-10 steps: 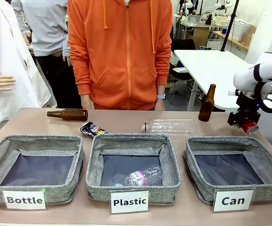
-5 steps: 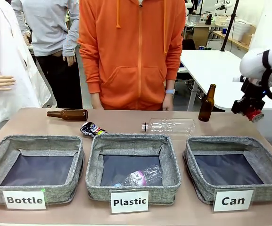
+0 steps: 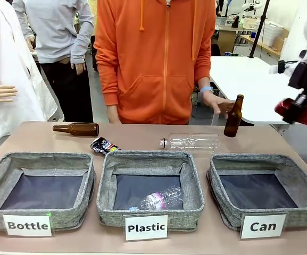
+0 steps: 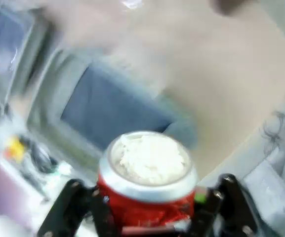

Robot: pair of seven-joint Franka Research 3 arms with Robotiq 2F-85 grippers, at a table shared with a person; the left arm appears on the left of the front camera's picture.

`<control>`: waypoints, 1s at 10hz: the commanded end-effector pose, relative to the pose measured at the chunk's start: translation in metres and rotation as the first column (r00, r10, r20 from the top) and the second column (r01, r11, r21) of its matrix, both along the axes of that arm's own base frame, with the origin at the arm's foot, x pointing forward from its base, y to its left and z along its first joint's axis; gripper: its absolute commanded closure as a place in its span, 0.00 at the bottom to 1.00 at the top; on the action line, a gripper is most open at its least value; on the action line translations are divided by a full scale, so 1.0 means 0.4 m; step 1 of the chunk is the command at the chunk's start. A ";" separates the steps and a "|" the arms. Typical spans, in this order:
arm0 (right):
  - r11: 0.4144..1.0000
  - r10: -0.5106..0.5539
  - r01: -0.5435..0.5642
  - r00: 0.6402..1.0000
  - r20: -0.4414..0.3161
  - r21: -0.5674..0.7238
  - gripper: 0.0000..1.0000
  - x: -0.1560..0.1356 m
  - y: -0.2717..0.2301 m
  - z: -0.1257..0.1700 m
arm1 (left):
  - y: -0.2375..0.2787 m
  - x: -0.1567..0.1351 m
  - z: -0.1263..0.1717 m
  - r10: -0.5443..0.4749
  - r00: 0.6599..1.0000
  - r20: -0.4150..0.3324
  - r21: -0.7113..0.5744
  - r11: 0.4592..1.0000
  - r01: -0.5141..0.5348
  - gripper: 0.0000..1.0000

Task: Sort the can waste into the basket.
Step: Pick up the can waste from the table and place it in the right Fabric basket.

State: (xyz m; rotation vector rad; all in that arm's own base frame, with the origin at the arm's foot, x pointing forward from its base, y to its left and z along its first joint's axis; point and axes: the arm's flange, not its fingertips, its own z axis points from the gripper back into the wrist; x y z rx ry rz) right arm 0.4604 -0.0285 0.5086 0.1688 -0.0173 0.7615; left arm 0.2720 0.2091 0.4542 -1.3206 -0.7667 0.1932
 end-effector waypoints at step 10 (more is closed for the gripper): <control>0.658 0.742 -0.750 0.661 0.117 0.069 0.63 -0.193 0.028 -0.106 | 0.000 -0.007 0.001 -0.012 1.000 0.011 0.010 1.000 0.011 0.00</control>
